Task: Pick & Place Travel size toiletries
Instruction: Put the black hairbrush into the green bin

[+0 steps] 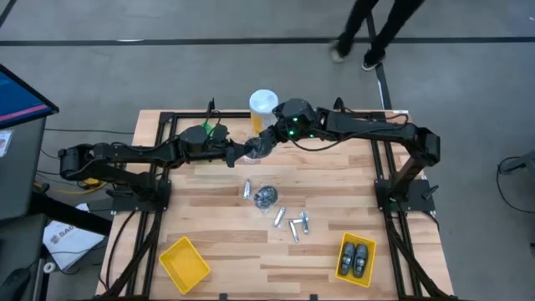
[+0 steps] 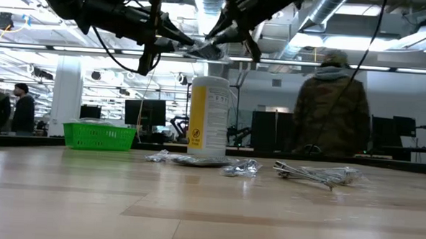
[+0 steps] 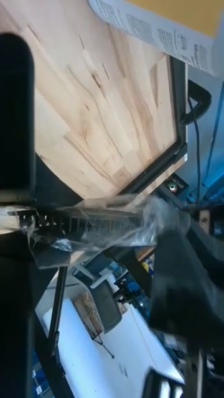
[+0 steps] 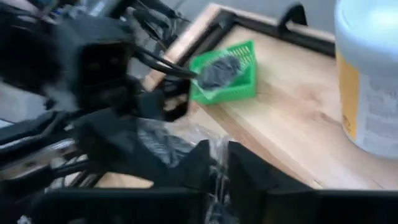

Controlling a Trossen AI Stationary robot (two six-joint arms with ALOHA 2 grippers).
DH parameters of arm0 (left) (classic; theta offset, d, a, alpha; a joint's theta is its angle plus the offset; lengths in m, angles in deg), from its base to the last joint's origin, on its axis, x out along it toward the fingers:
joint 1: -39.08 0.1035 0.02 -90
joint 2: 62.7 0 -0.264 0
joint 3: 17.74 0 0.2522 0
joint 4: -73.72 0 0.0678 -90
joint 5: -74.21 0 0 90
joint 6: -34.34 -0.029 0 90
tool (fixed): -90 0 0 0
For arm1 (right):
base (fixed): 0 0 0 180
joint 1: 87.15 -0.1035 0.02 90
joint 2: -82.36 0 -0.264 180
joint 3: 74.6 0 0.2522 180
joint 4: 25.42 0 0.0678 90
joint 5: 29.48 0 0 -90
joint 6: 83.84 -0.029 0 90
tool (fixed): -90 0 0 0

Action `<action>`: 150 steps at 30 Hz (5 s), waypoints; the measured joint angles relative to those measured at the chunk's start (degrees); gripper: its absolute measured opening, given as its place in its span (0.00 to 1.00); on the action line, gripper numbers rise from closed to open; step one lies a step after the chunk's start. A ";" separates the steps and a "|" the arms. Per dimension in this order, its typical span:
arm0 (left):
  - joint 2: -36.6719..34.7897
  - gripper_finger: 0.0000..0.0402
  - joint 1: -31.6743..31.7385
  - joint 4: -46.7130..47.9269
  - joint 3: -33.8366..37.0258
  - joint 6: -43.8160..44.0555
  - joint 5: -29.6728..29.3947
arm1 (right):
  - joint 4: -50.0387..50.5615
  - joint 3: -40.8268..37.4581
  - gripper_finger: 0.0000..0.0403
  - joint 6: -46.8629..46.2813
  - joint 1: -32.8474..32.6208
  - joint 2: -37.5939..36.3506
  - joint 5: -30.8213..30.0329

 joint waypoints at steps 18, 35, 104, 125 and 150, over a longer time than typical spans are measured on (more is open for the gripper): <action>-12.07 0.05 9.07 18.78 -0.07 -15.35 -7.91 | 9.34 0.11 0.53 7.38 -2.30 -22.06 0.20; -25.12 0.06 10.58 59.42 -0.03 -18.10 -34.11 | 15.16 0.03 0.38 7.08 -9.71 -26.05 -7.34; -4.22 0.74 -17.40 24.93 -2.14 -17.60 -12.64 | 40.11 -2.85 0.33 -8.70 -27.40 -23.43 -12.21; 31.34 0.74 -12.79 16.26 -12.76 -23.15 -15.27 | 41.59 -8.76 0.32 -23.56 -40.32 -23.53 -21.35; 37.01 0.27 -13.16 15.73 -12.76 -22.67 -14.83 | 41.66 -8.74 0.31 -24.75 -40.50 -23.56 -22.34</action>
